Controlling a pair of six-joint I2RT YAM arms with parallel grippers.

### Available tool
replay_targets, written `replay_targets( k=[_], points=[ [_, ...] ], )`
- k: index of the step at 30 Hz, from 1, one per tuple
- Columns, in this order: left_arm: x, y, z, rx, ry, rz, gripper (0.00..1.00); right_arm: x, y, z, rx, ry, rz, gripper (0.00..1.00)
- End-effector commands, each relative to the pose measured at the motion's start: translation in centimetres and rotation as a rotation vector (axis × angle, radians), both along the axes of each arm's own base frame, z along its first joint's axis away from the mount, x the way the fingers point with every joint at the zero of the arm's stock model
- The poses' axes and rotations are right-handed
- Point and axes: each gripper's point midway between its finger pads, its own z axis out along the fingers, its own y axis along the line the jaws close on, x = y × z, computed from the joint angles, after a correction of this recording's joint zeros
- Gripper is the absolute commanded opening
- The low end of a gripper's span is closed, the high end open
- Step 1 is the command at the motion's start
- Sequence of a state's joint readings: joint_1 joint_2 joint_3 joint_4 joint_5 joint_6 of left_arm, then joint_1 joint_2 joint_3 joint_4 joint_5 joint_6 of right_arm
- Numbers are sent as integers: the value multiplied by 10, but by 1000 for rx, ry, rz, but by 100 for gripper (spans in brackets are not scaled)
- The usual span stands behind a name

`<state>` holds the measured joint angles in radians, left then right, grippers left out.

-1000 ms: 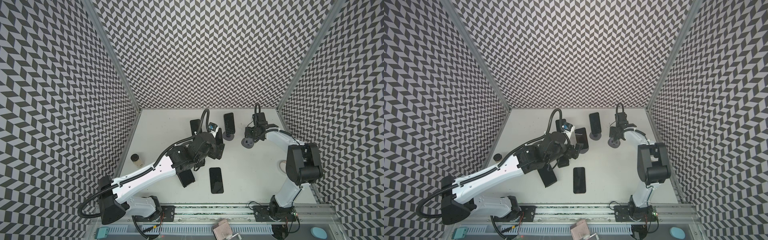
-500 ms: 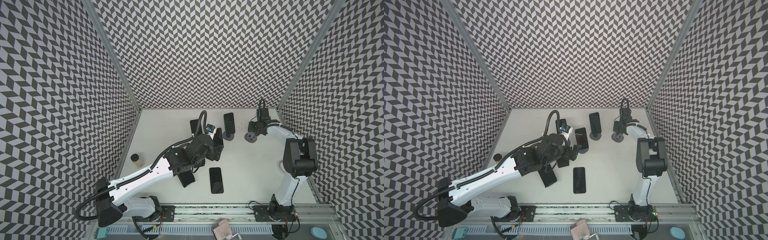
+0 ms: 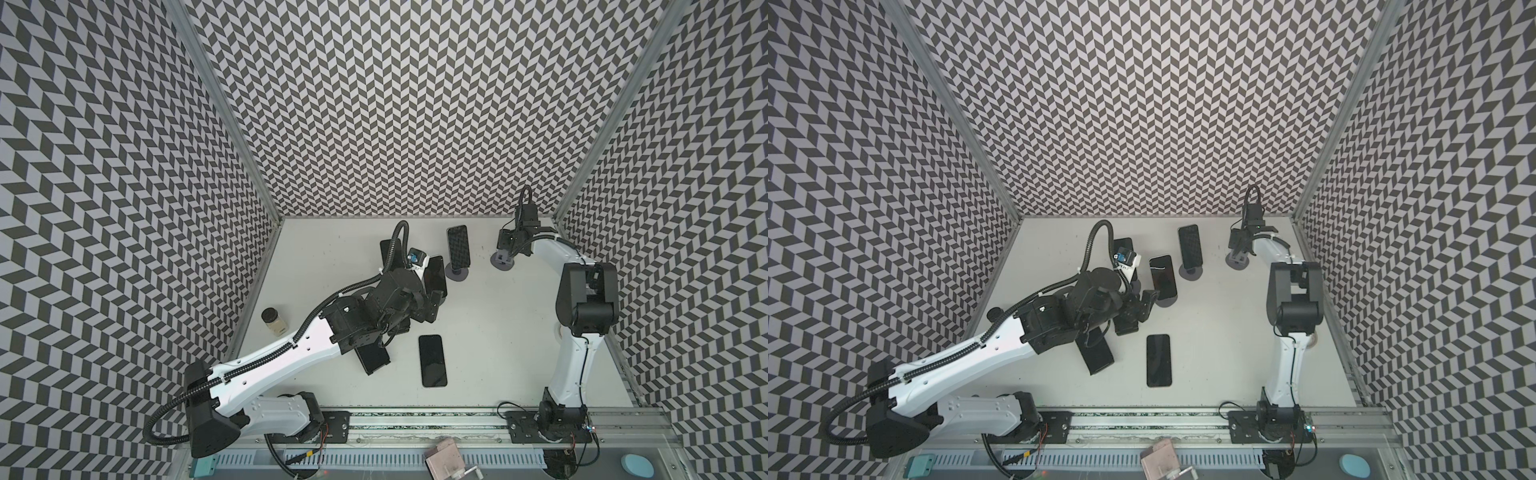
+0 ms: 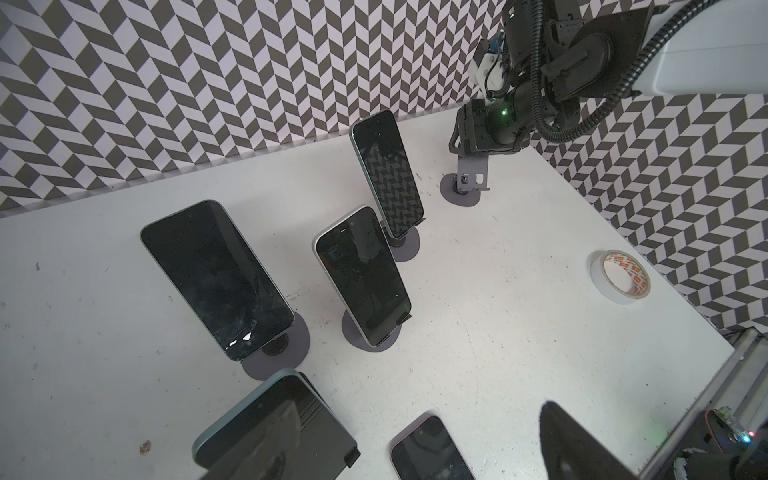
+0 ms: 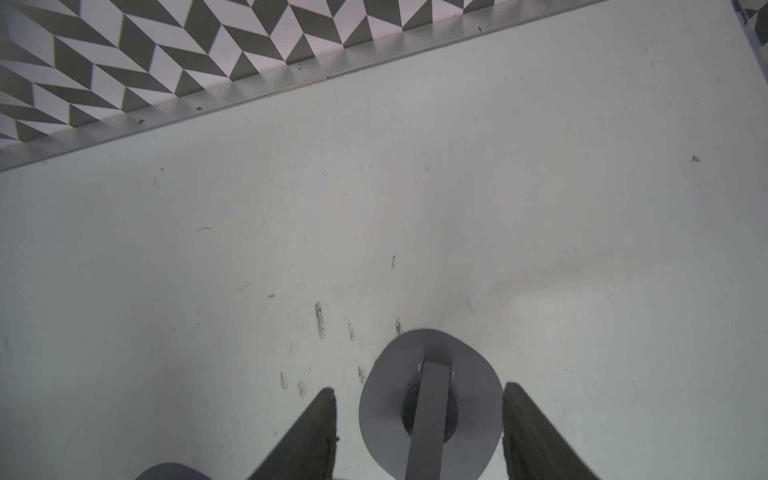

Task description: Remove the phone from the phone stand

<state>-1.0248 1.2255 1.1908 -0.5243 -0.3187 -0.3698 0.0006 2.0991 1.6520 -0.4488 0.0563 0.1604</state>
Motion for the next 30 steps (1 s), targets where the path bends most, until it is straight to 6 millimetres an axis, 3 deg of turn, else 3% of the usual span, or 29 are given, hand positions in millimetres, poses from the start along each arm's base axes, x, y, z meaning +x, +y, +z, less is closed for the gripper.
replay_targets(
  k=[1,7,13,19,25,30],
  points=[
    [0,9,2,-6,4,31,90,7,-4,-5,-1,7,-3,61],
    [2,8,3,-14,-2,34,90,5,-4,6,-2,-3,-7,75],
    [4,5,6,-55,3,54,91,-7,-13,47,-27,-68,-57,97],
    [9,0,9,-53,-22,45,91,-23,-10,76,35,-121,-93,99],
    [13,-1,18,-27,-54,38,91,-45,16,111,198,-205,-42,97],
    [15,1,28,-53,-59,60,90,-79,37,146,326,-313,2,90]
  ],
)
